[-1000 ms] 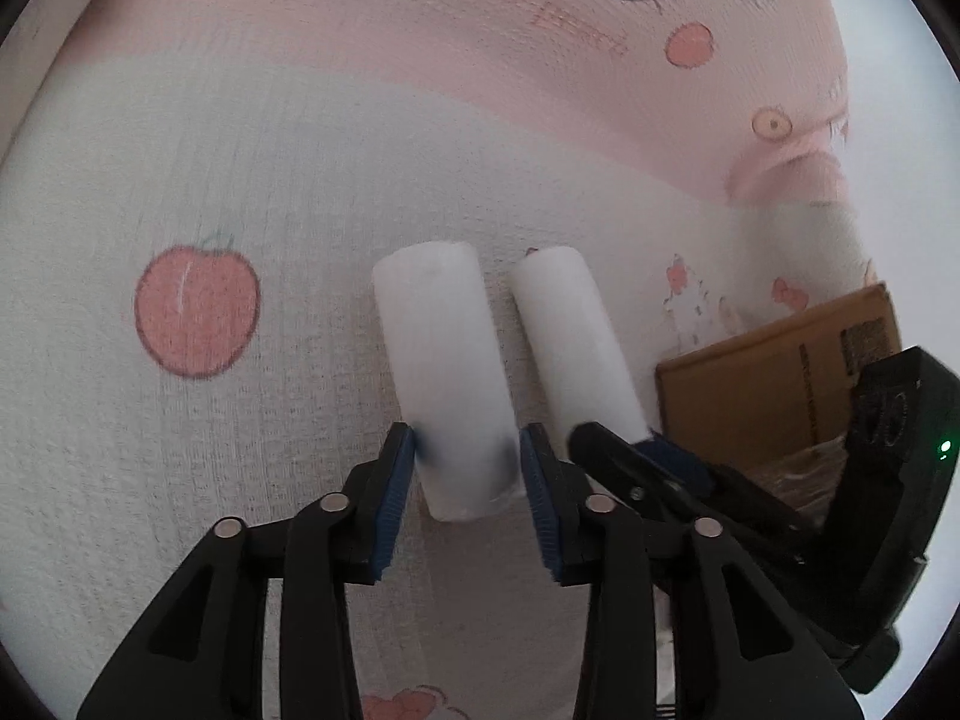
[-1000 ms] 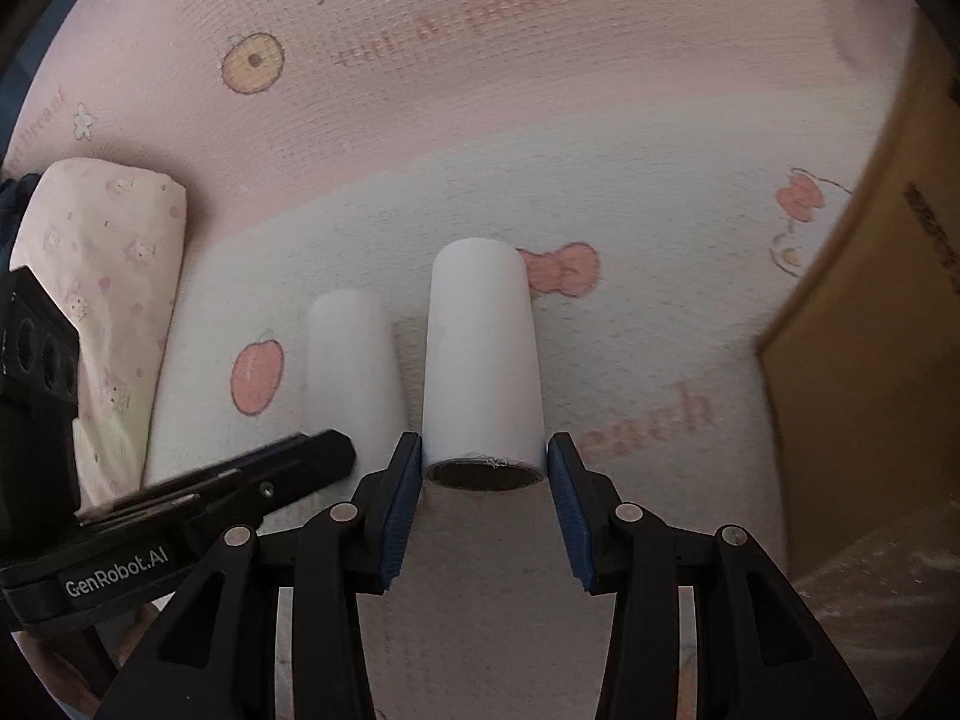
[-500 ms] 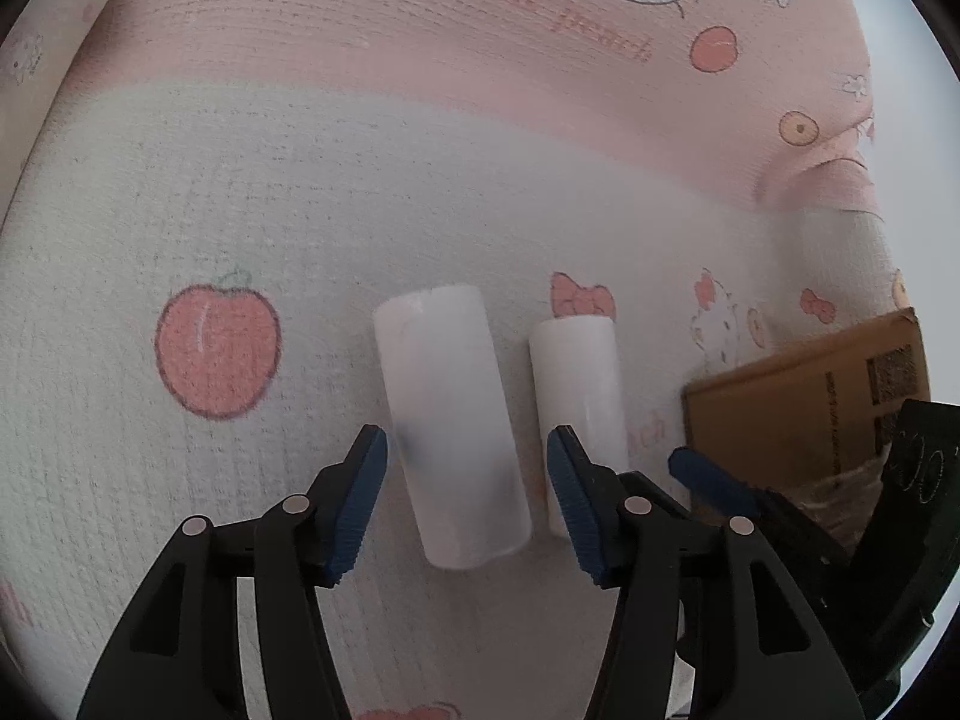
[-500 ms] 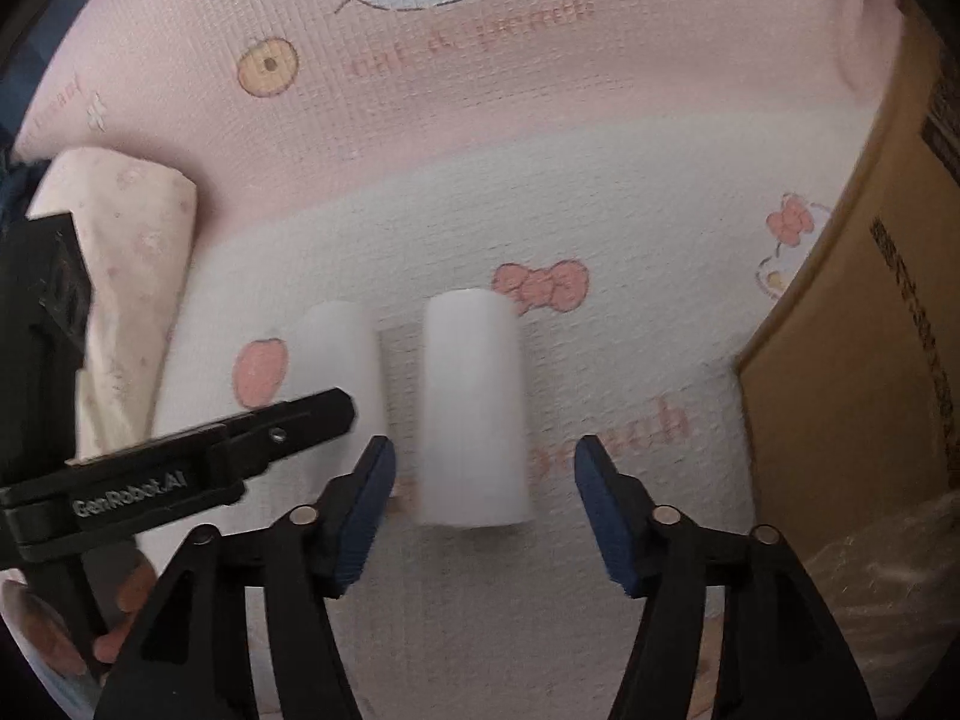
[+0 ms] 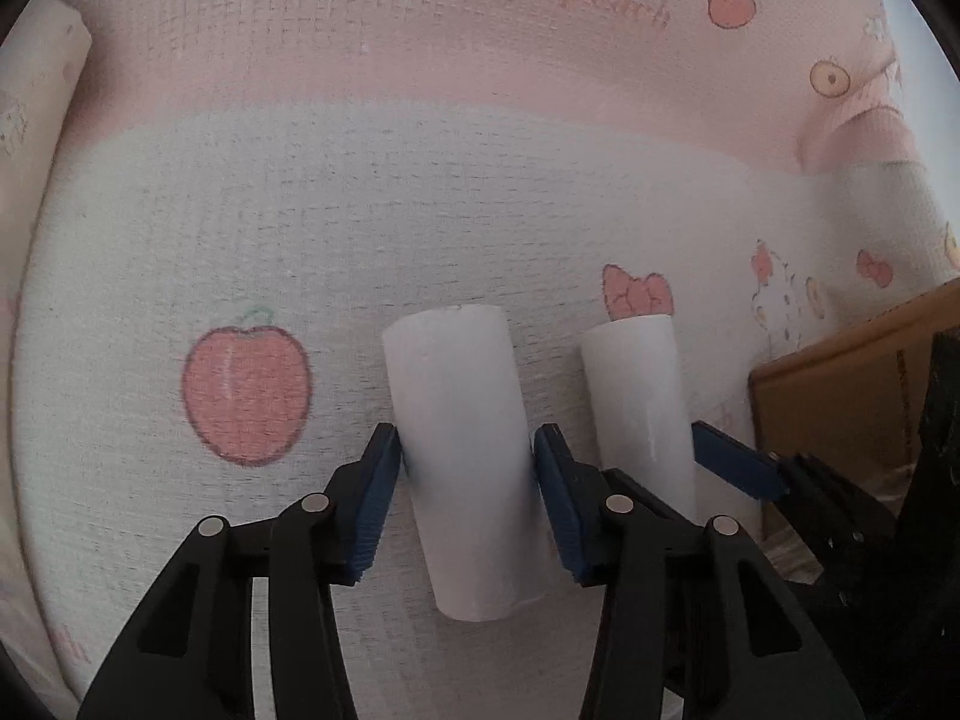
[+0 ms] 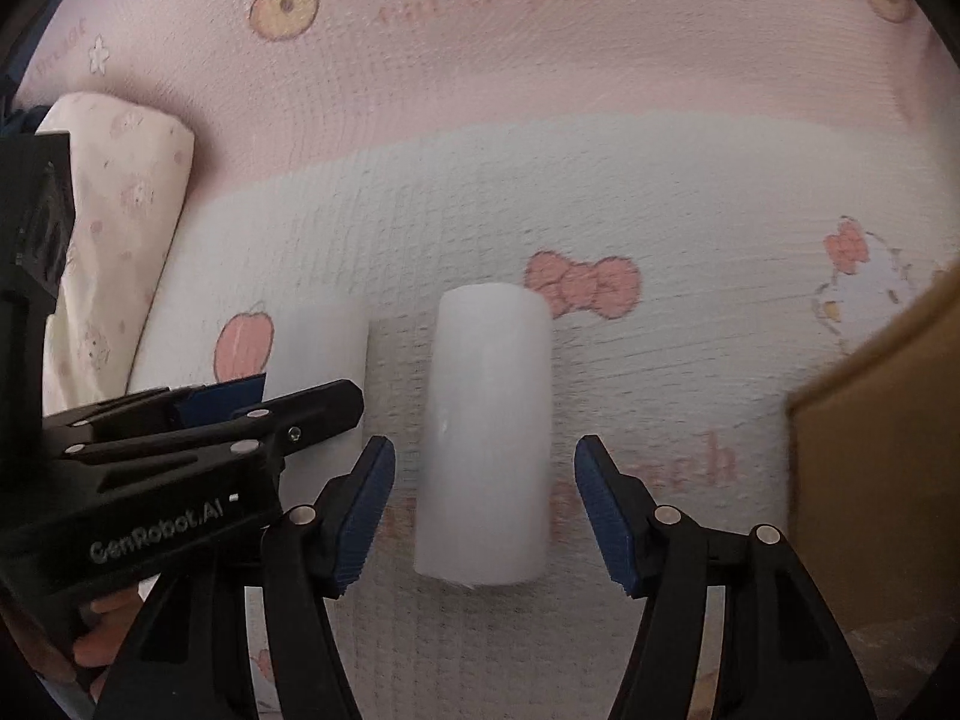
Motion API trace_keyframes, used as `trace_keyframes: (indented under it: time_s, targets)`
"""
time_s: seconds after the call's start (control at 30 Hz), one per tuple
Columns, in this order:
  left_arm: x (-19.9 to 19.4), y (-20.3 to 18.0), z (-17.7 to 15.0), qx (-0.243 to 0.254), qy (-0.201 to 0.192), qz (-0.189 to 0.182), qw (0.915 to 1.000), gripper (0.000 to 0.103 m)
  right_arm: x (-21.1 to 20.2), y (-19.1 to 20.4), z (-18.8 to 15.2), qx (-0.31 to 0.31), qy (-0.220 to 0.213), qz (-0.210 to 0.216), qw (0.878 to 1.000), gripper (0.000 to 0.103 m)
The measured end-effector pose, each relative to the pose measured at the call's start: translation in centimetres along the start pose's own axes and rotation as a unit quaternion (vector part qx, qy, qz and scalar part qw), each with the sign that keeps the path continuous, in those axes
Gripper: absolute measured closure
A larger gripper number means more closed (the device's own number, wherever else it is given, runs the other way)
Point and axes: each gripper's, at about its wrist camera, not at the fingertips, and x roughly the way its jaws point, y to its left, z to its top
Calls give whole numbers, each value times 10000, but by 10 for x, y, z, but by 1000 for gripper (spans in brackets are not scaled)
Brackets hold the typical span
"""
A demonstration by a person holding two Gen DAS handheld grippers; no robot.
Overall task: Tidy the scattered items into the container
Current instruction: 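Lift both held tubes and carry them over to the cardboard box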
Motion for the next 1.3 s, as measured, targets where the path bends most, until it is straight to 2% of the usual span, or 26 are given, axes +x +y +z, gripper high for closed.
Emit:
trace_keyframes:
  time_s: [0.13,0.3,0.33,0.37,0.4,0.43,0.6,0.77,0.9,1.13,1.3]
  targets:
    - [-2,12,-2,-34,11,-161,9999,53,8,-2,3,46,86,34,9999,43]
    - [4,33,-4,-465,25,-587,9972,53,13,-1,5,-70,78,-49,9999,43]
    - [3,35,-5,-522,-2,-630,9967,56,14,0,4,-76,76,-81,9999,45]
    - [2,38,-6,-544,-9,-675,9962,56,14,-1,4,-68,31,-116,9999,52]
    - [1,39,-7,-535,-7,-695,9961,56,13,-1,4,-51,-21,-144,9999,59]
    - [0,41,-8,-540,-27,-706,9960,56,12,-4,4,1,-29,-101,9999,60]
    - [-6,47,-15,-558,-132,-773,9954,56,7,-24,4,597,2,366,9975,60]
    - [-6,39,-20,-458,-142,-761,9960,56,-7,-30,0,662,-108,269,9974,60]
    - [-17,36,-21,-386,-280,-815,9955,56,-20,-21,2,474,-271,233,9982,60]
    - [-56,22,-25,30,-700,-548,9960,56,-69,15,9,-271,-822,180,9961,60]
    - [-94,17,-30,87,-1011,-658,9927,56,-107,33,4,-669,-1187,-68,9906,60]
